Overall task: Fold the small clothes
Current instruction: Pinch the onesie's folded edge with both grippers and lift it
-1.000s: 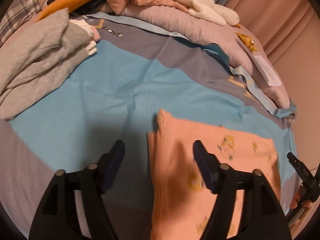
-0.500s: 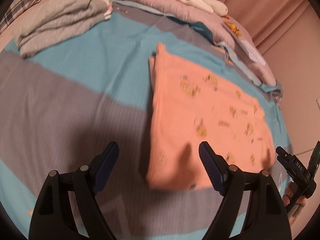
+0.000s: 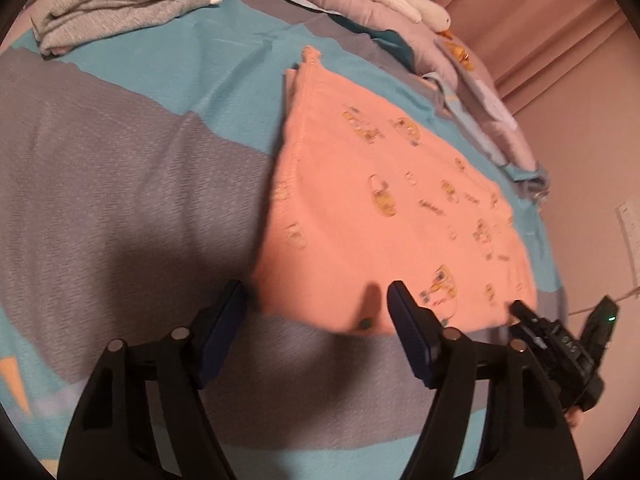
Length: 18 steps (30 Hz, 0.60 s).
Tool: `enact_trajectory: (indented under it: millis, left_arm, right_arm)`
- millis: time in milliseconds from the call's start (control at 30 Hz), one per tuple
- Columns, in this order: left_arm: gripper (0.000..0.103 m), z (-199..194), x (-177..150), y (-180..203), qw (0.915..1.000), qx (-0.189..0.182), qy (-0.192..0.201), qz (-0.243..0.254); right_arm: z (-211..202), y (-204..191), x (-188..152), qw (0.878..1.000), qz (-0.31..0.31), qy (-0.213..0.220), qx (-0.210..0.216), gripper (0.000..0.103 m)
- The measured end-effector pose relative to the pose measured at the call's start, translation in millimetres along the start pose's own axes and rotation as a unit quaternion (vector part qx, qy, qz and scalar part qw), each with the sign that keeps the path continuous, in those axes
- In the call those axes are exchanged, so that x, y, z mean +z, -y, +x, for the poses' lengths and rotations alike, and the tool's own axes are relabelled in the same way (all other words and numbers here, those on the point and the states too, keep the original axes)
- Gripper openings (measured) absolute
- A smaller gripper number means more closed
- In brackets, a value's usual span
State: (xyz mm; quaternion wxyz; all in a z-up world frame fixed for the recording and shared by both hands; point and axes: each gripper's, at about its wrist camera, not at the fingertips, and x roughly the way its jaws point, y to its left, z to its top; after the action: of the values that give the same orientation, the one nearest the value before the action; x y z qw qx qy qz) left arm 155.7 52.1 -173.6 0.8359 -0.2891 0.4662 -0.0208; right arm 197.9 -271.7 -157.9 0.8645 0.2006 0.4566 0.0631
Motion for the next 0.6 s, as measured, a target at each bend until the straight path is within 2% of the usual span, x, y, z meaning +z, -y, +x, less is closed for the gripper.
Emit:
enact_trajectory:
  millis: [67,100,167,200,267,333,400,500,600]
  left_arm:
    - [0.057,7.2,5.1,-0.1,0.9996,-0.021,0.000,-0.020]
    - [0.054,9.8,6.6,-0.4,0.9993,-0.027,0.001,-0.027]
    - [0.037,17.7,12.2,-0.4,0.9985,-0.038,0.001,-0.041]
    - [0.033,19.5,13.7,0.4,0.9983,-0.040,0.000,-0.043]
    - [0.015,24.6,17.2,3.9,0.9984,-0.038,-0.002,-0.042]
    - [0.012,24.6,19.1,8.0,0.9992,-0.023,0.000,-0.033]
    - [0.010,20.2,17.7,12.0,0.9998,-0.004,0.009,-0.019]
    - [0.009,8.4,14.3,21.3,0.9994,0.020,0.026,0.011]
    - [0.009,-6.9,14.2,21.8,0.9988,0.014,0.043,0.018]
  right_arm:
    - [10.1,1.6,5.9,0.999,0.020,-0.006,0.029,0.066]
    - [13.9,1.4,6.9,0.999,0.026,-0.005,0.031,0.061]
    - [17.7,1.3,10.5,0.999,0.031,0.002,0.025,0.052]
    - [18.6,1.2,11.3,0.999,0.033,0.005,0.024,0.047]
    - [20.0,2.4,12.9,0.999,0.038,0.008,0.027,0.038]
    - [21.0,1.7,14.6,0.999,0.034,0.007,0.027,0.026]
    - [16.9,-0.6,13.6,0.999,0.025,0.011,0.028,0.020]
    - [7.8,-7.7,12.1,1.000,0.001,0.026,0.018,0.016]
    - [-5.2,-16.8,11.9,0.999,-0.021,0.040,0.016,0.015]
